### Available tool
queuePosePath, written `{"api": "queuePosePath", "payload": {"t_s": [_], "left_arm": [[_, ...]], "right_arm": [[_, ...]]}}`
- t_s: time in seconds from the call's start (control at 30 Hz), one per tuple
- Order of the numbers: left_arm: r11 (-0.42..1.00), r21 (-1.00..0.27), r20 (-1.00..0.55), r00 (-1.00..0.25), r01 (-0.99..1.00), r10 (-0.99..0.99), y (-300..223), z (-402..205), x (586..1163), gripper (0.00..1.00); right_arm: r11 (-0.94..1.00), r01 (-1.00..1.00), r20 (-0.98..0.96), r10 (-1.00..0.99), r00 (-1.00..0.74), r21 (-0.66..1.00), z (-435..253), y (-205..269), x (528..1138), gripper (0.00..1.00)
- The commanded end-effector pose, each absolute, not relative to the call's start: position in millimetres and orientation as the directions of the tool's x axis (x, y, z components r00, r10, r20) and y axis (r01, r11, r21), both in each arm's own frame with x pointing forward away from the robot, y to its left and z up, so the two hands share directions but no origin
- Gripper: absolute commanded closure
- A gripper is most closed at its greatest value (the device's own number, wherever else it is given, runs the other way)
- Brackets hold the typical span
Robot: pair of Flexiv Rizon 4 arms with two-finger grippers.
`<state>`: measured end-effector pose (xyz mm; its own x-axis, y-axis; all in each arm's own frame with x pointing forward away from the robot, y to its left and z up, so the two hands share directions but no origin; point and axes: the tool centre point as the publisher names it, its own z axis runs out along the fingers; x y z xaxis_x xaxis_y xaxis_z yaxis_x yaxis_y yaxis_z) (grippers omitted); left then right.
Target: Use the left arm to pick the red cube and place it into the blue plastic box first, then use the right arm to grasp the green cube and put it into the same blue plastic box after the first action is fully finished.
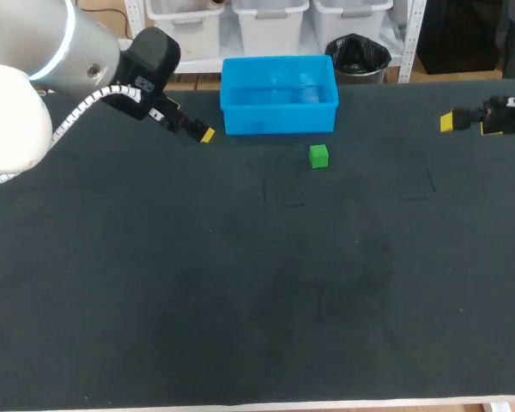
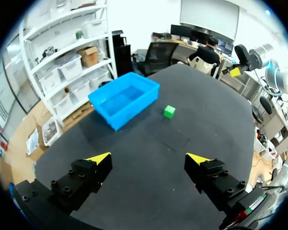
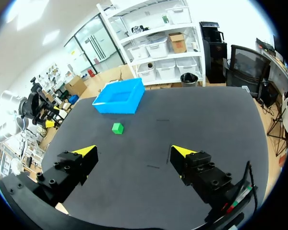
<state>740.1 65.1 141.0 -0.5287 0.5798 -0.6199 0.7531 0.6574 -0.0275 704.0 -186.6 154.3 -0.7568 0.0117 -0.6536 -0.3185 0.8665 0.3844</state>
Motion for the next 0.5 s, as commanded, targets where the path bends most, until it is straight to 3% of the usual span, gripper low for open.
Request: {"api": "queuePosePath", "payload": {"t_s": [0.03, 0.5], "left_arm": [[0.652, -0.03, -0.624, -0.524, 0.757, 0.58, 66.9, 140.9, 739.8, 0.0], [0.652, -0.03, -0.624, -0.524, 0.757, 0.58, 66.9, 140.9, 739.8, 0.0]], "right_arm": [[0.853, -0.349, -0.665, -0.002, -0.747, 0.389, 145.1, -184.6, 722.5, 0.0], [0.866, -0.329, -0.626, -0.024, -0.78, 0.377, 146.9, -148.2, 749.8, 0.0]]}}
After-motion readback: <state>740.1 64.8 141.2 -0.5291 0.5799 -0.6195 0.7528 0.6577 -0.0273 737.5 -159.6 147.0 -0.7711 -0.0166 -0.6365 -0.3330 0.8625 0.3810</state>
